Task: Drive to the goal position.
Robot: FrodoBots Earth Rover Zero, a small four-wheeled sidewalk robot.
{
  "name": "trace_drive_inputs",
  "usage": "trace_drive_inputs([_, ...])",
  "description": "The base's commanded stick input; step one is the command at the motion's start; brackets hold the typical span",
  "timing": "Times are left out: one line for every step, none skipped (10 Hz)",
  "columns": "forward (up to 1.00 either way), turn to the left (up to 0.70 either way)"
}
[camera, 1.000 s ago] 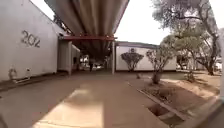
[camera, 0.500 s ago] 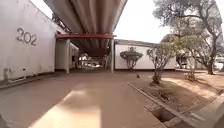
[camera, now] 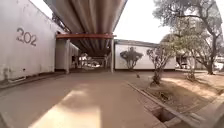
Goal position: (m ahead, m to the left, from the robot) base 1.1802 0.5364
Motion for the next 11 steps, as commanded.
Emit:
trace_drive_inputs([-0.65, 0.0])
trace_drive_inputs([-0.37, 0.0])
trace_drive_inputs([-0.09, 0.0])
trace_drive_inputs([0.0, 0.0])
trace_drive_inputs([0.0, 0.0])
trace_drive_inputs([0.0, 0.0])
trace_drive_inputs([0.0, 0.0])
trace_drive_inputs([0.03, 0.02])
trace_drive_inputs([0.09, 0.04])
trace_drive_inputs([0.15, 0.07])
trace_drive_inputs([0.2, 0.1])
